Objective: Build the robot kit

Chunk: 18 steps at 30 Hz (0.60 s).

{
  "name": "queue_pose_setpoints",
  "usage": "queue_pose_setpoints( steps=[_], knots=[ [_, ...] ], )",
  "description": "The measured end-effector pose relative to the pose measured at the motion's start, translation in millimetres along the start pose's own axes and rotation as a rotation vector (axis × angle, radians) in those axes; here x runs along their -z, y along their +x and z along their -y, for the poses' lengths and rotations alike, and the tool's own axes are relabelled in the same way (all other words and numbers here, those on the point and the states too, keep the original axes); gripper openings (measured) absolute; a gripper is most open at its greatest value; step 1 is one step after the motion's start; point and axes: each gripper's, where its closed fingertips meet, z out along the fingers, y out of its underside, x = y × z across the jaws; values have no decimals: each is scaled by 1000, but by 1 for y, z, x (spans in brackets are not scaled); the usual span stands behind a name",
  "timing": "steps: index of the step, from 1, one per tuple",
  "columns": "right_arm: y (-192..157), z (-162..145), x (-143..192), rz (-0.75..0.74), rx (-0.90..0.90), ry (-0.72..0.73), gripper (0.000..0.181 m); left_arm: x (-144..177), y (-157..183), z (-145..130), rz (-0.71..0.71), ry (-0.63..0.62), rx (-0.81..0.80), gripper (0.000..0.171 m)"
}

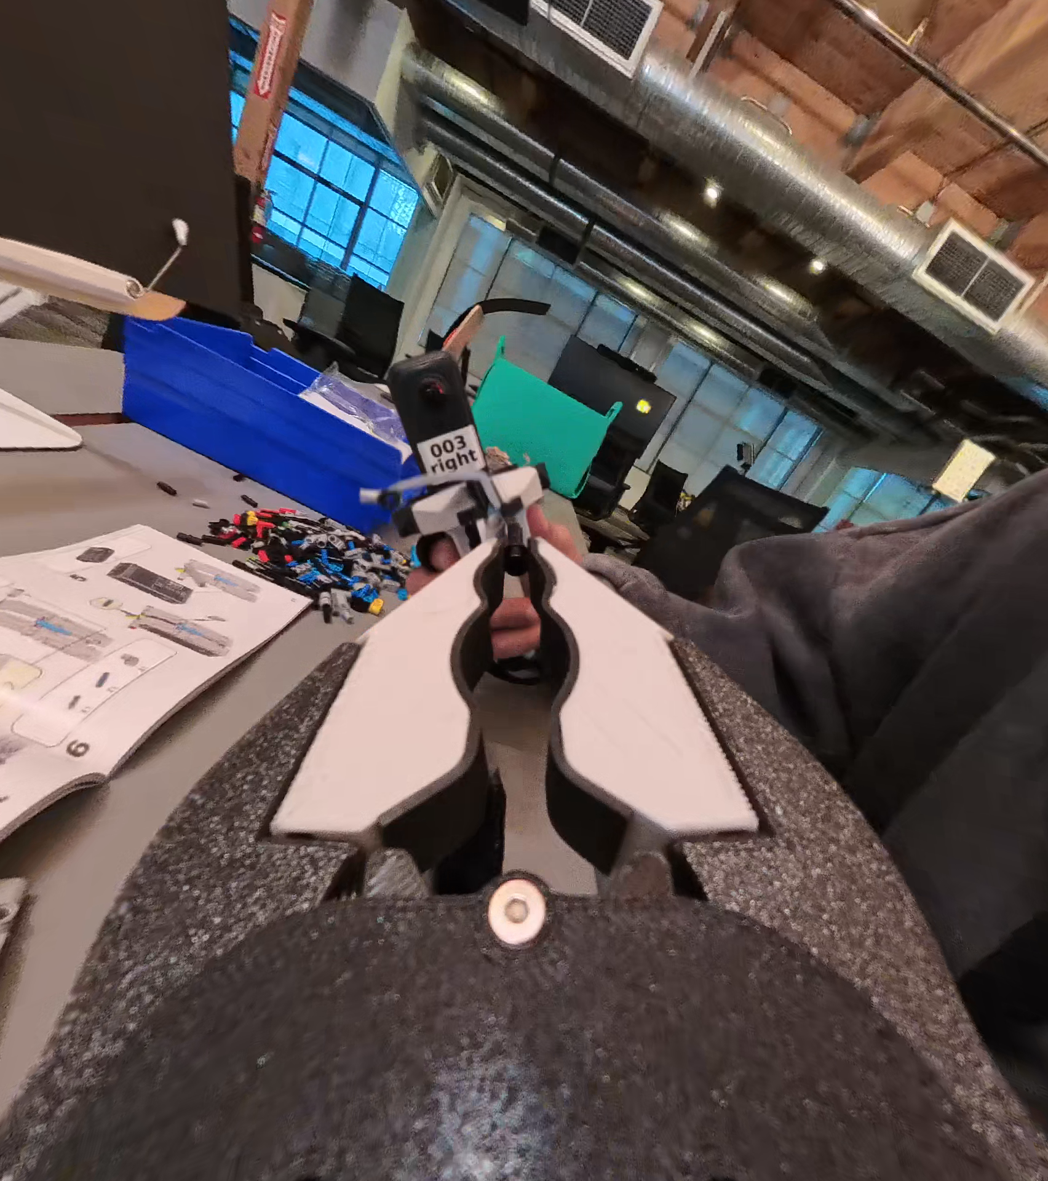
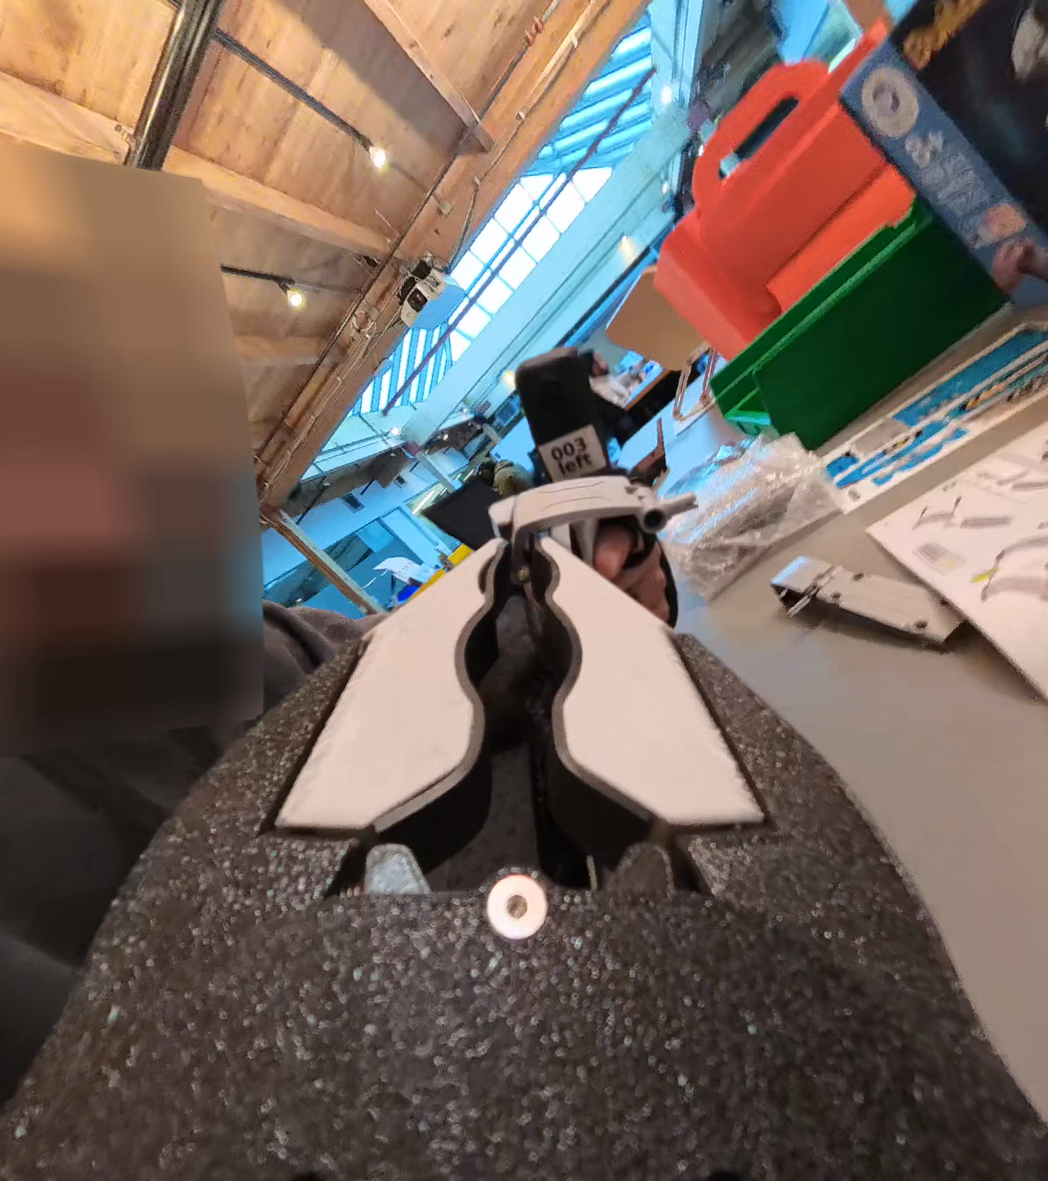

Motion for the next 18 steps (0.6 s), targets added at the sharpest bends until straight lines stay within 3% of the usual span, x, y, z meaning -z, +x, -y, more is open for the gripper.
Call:
queue_pose_setpoints(
  steps=[3,10,18],
  knots=[
    [13,-9,-5,-68,18,-30,5,5,-4,2,70,-9,-49,5],
    [15,-15,-19,-15,-136,-17,6,5,-12,-10,110,-66,-84,6],
    [15,-22,-20,-56,-56,-61,5,-1,-12,-24,74,-107,1,6]
  ],
)
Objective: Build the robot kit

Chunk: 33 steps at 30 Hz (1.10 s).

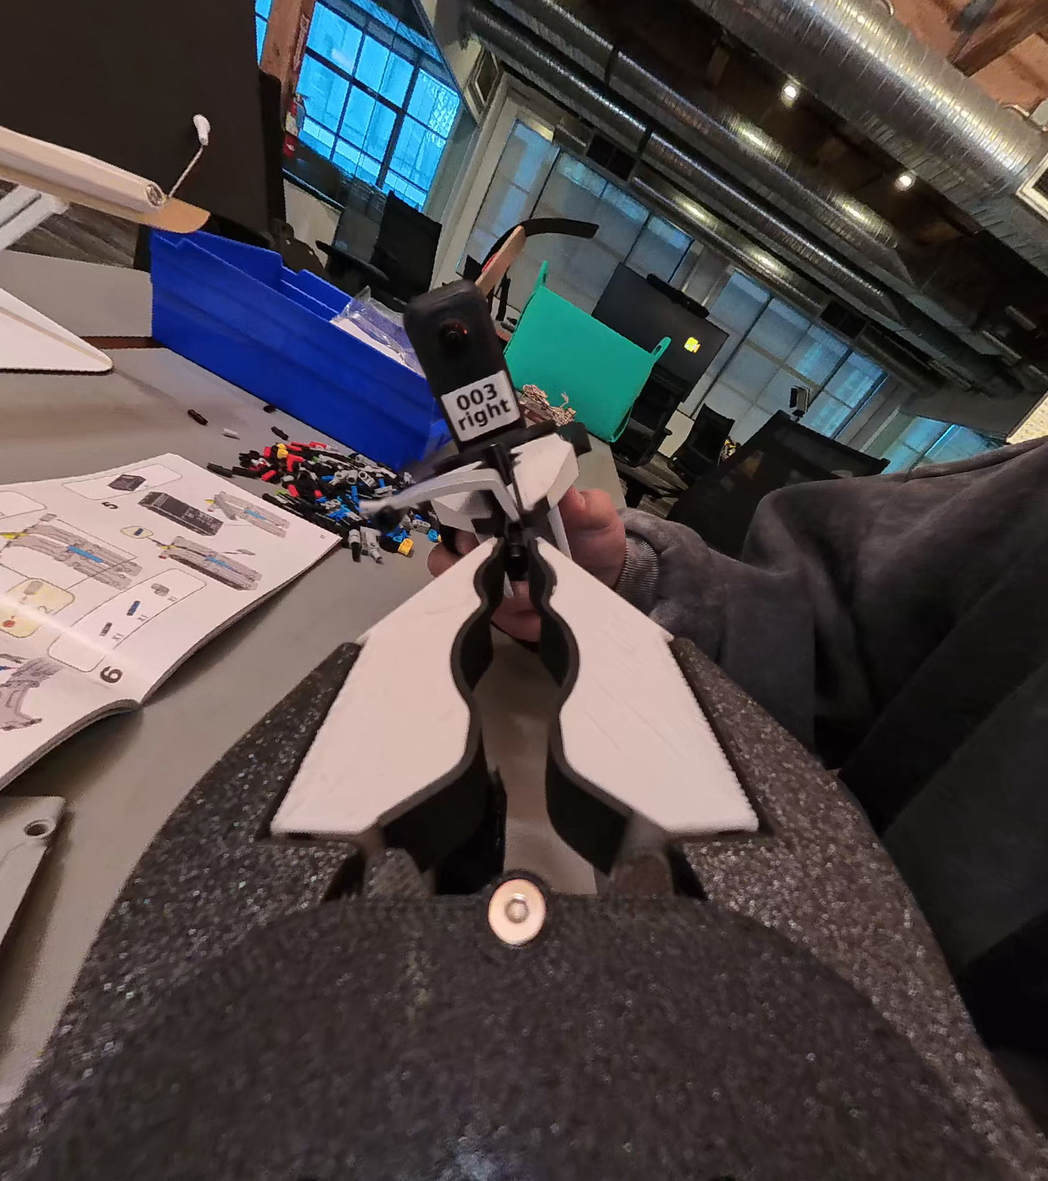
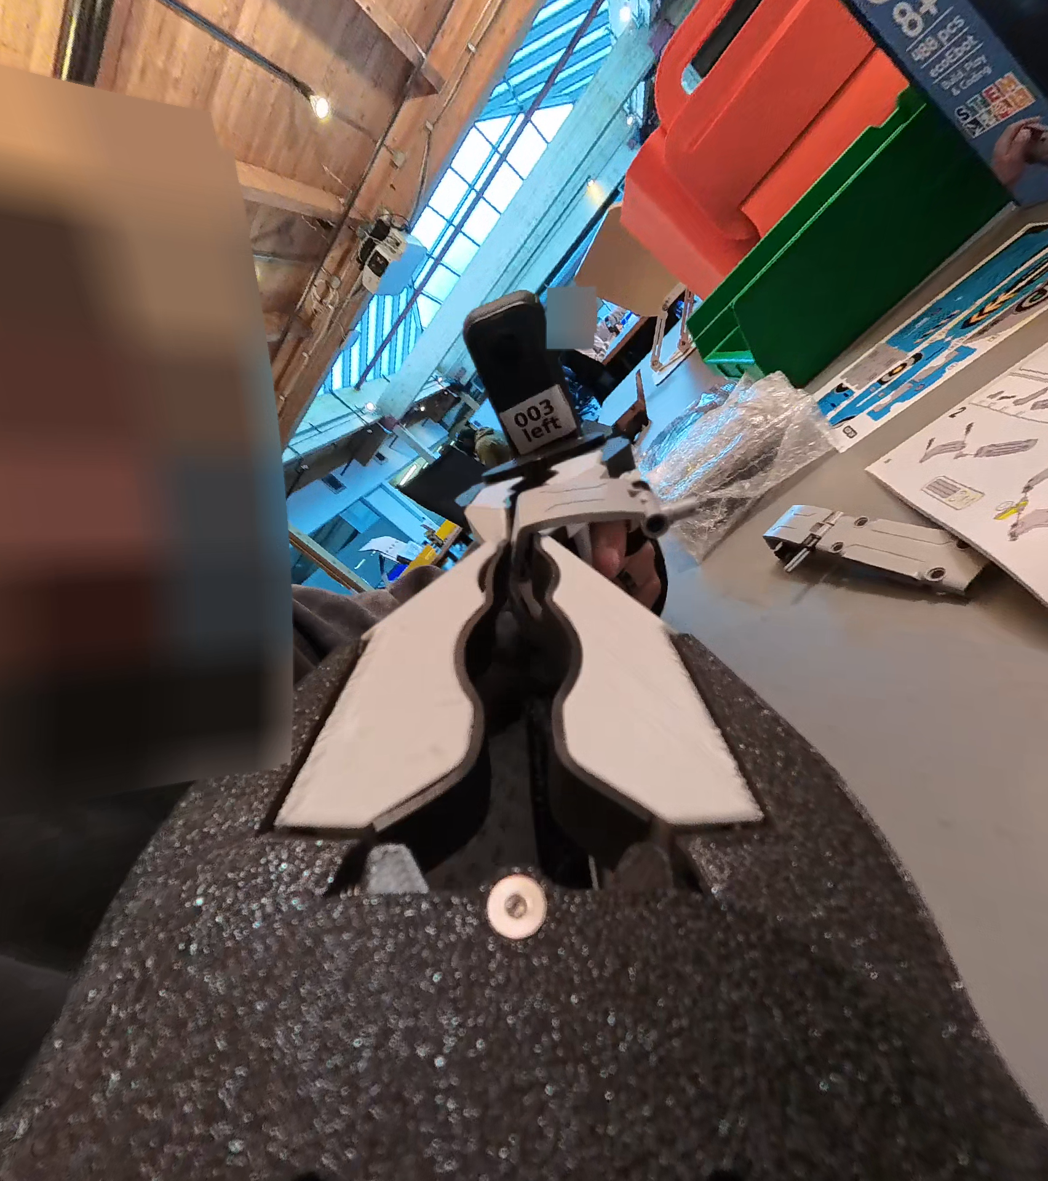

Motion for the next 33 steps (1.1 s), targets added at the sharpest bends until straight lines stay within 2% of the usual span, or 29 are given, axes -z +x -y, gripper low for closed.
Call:
queue_pose_setpoints(
  steps=[15,21,25,33],
  knots=[
    [5,1,2,-93,94,-1,4,-2,-5,-1,7,29,70,5],
    [6,0,1,-31,-55,17,4,-1,-5,-1,53,25,-27,5],
    [8,-2,2,-42,-66,11,4,-2,-6,-4,65,9,-47,5],
    [9,-10,2,-109,89,-59,4,-5,-5,-11,-24,-7,133,5]
  ],
)
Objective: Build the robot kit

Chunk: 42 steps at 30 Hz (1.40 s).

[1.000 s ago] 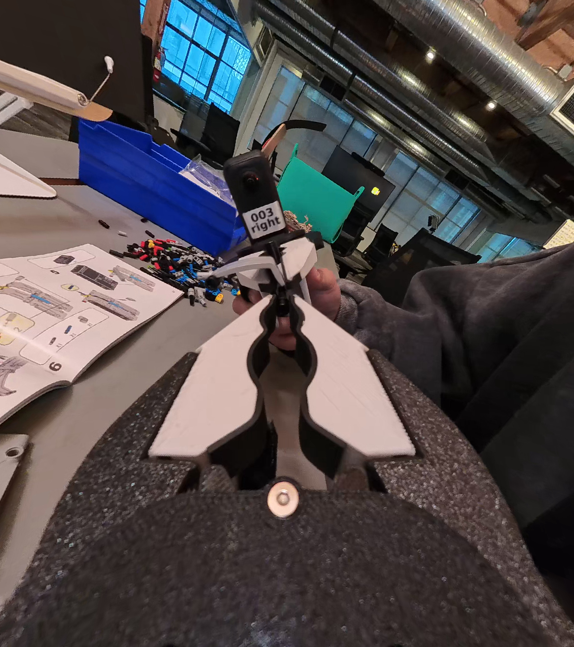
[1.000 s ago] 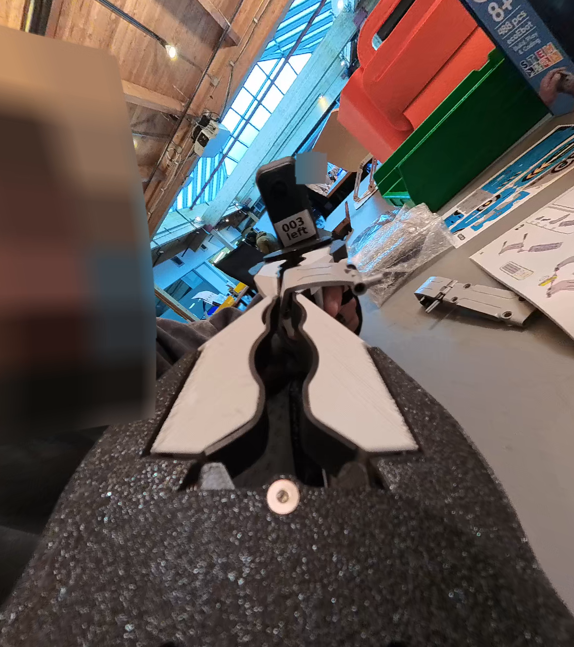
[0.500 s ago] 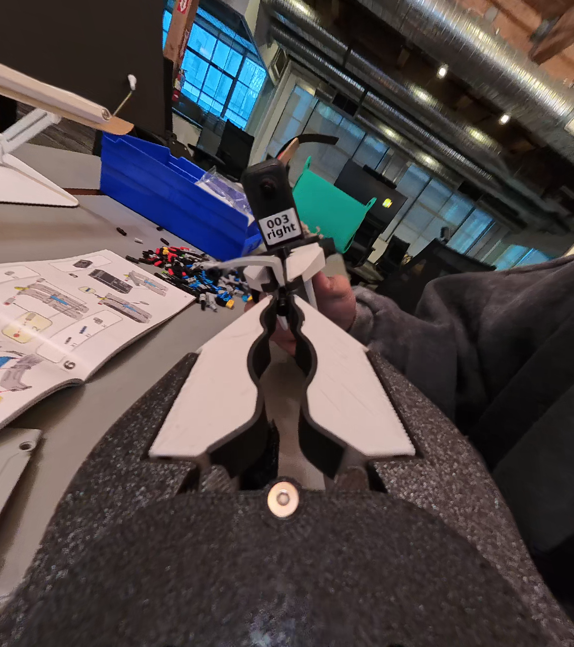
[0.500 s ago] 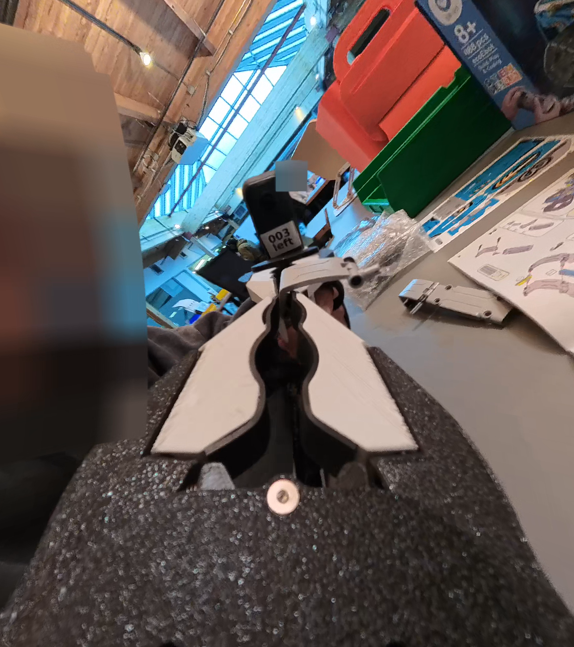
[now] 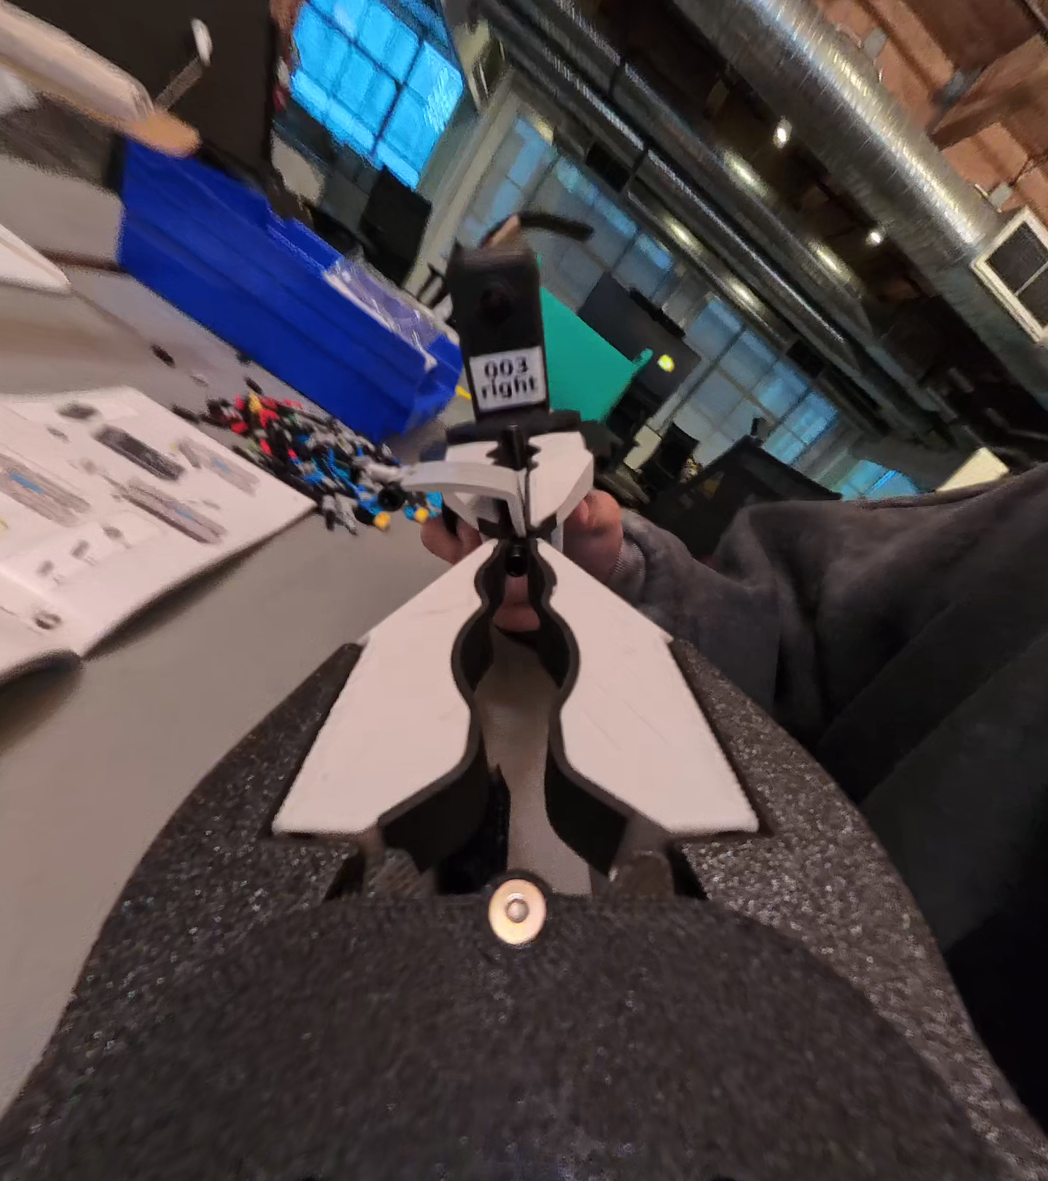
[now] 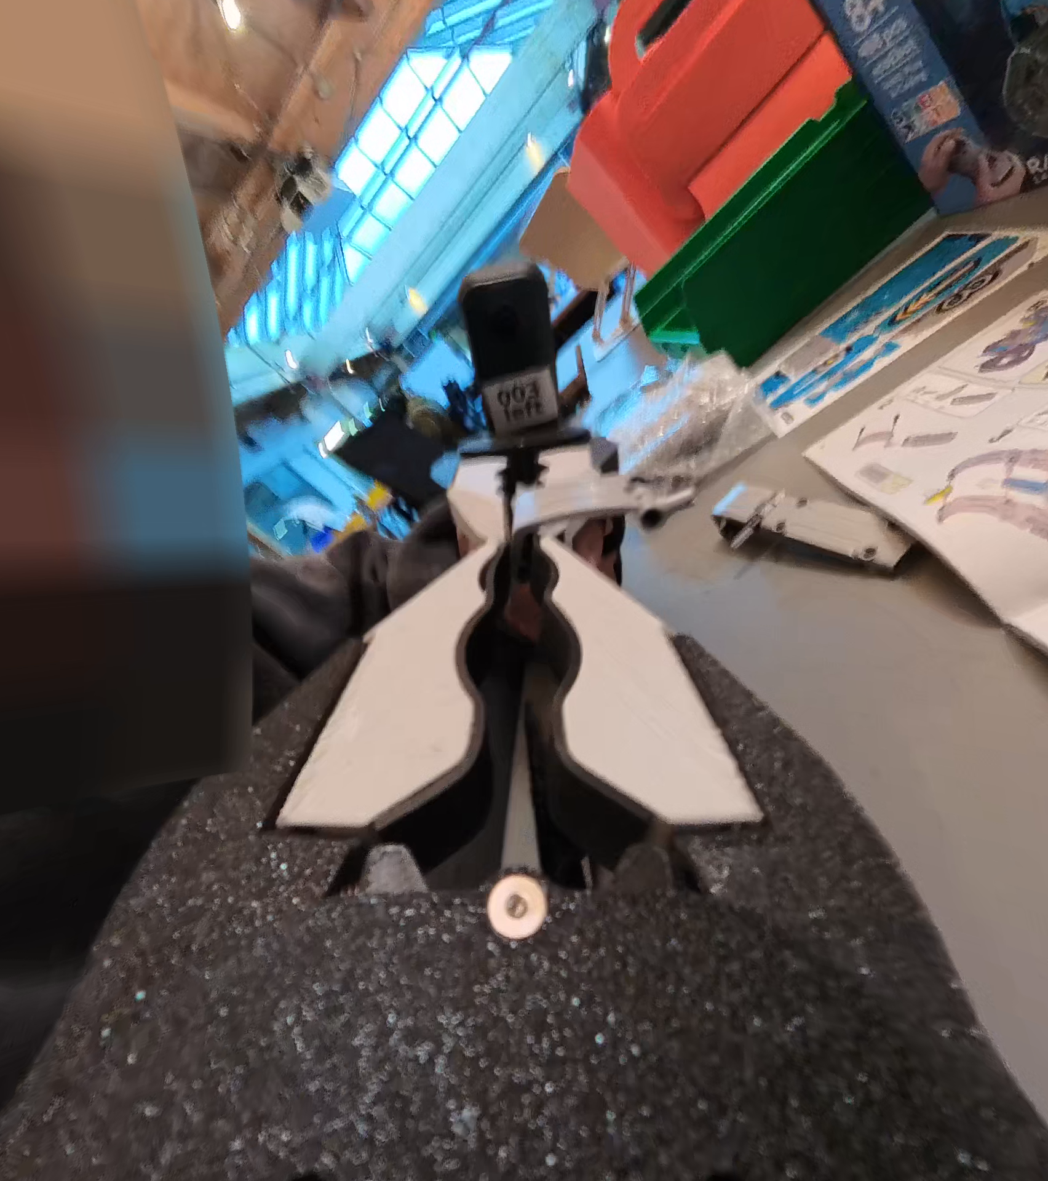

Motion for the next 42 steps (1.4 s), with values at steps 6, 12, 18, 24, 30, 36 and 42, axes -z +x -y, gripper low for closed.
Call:
queue_pose_setpoints(
  steps=[6,12,18,24,30,36,42],
  knots=[
    [-3,3,-2,-16,48,11,5,1,2,4,-12,22,1,5],
    [-4,10,-1,12,20,52,13,4,0,8,17,19,-72,5],
    [-6,4,0,17,36,0,7,4,6,7,-14,8,-77,5],
    [-7,2,0,4,58,-8,6,4,6,6,-25,16,-66,5],
    [-4,1,-2,-10,32,8,5,3,4,4,0,18,-88,5],
    [-7,2,-3,-14,69,6,5,5,6,4,18,-24,-156,6],
    [-5,3,1,-23,70,6,5,7,4,5,11,-22,-136,6]
  ],
)
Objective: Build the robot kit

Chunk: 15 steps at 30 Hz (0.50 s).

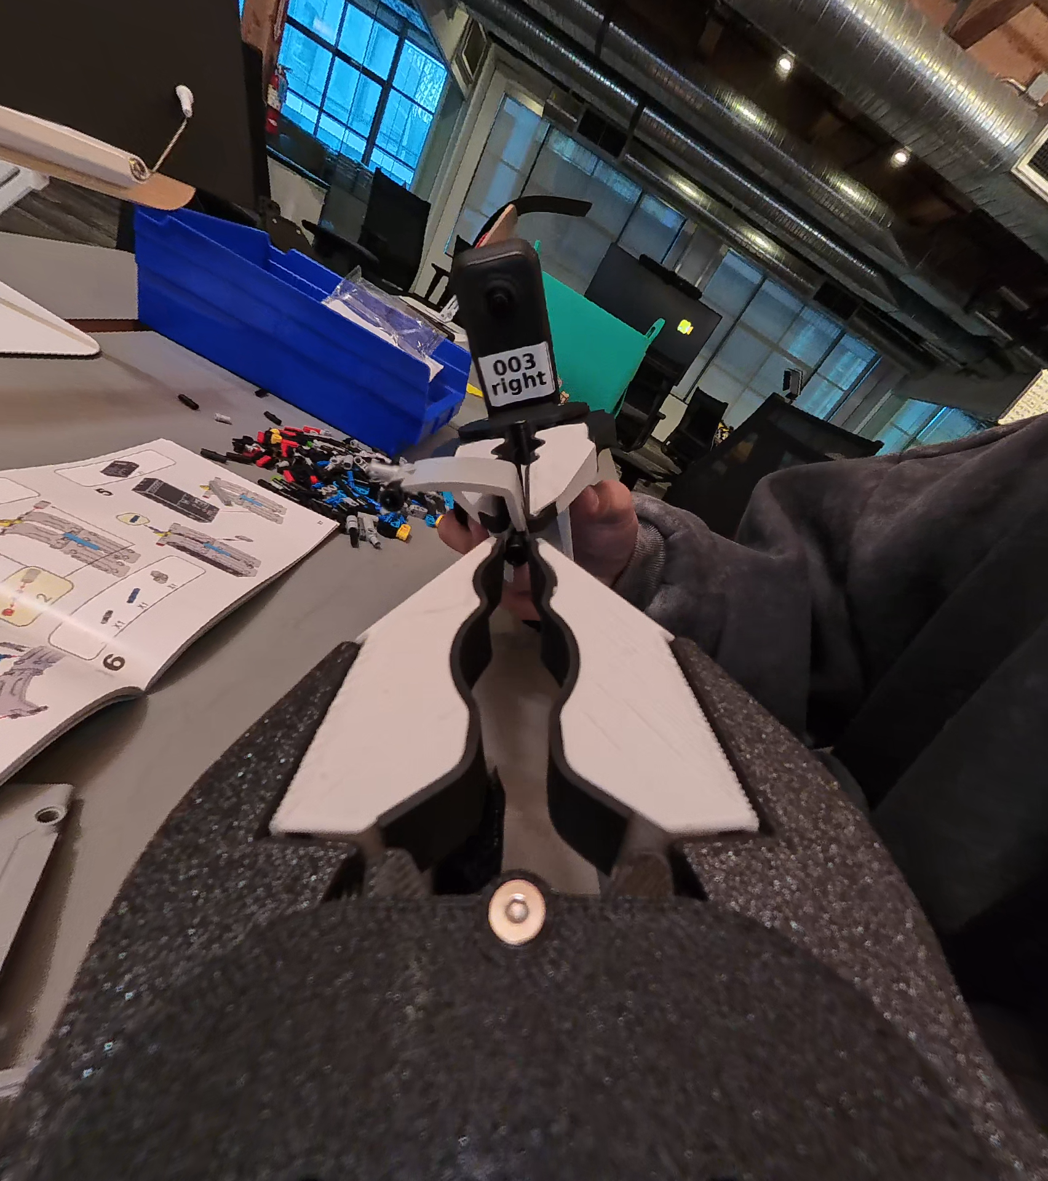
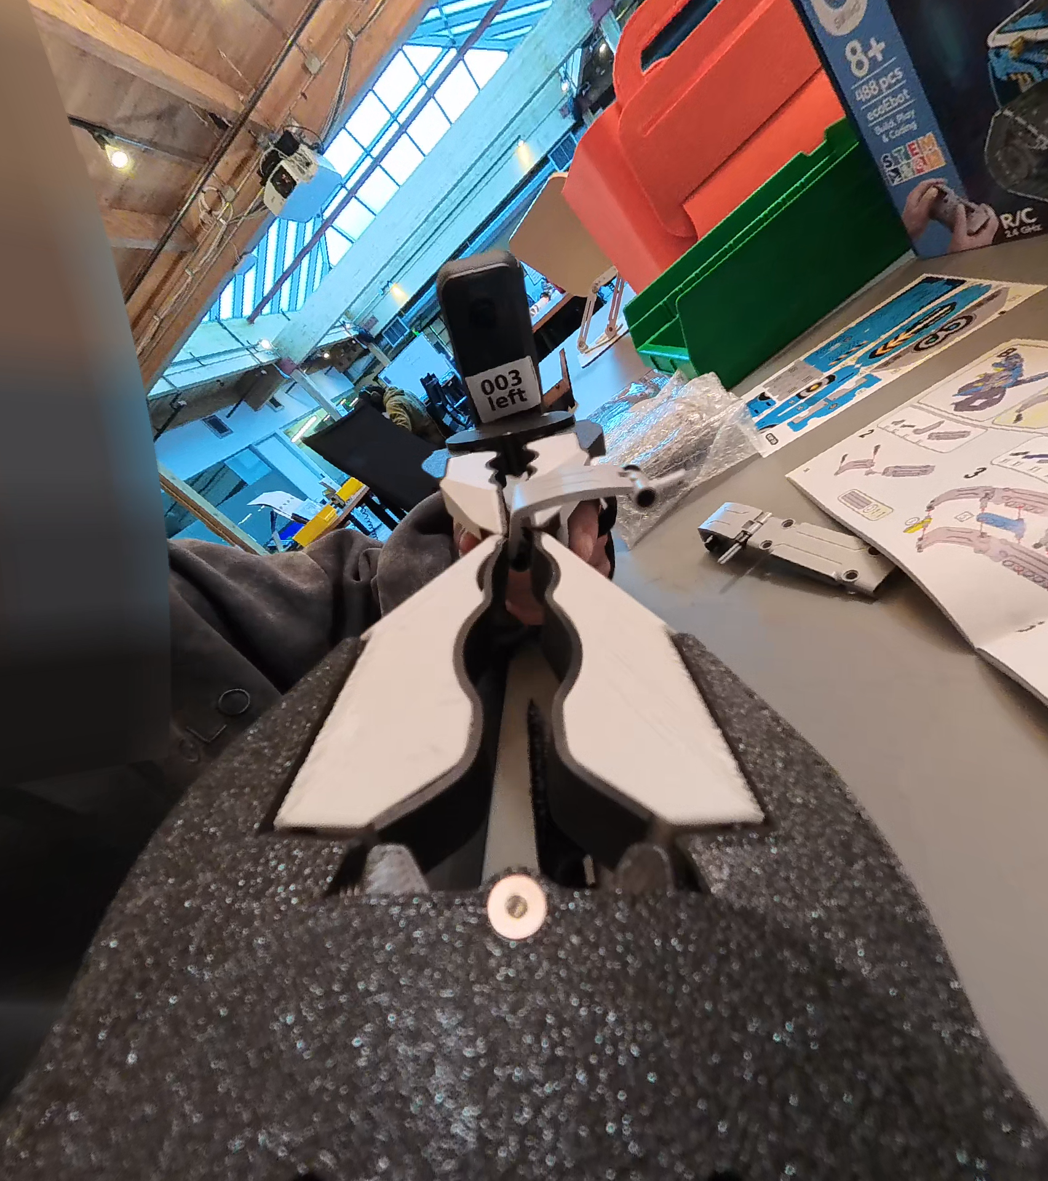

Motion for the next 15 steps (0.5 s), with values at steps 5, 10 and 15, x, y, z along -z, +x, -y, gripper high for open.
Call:
queue_pose_setpoints(
  steps=[5,10,15],
  knots=[
    [0,-2,-1,4,-7,-6,5,0,0,-2,-8,-9,10,6],
    [0,-2,-2,5,-16,6,5,0,0,-1,0,2,3,5],
    [-2,1,-3,17,-33,36,5,0,1,1,-15,33,30,4]
  ],
)
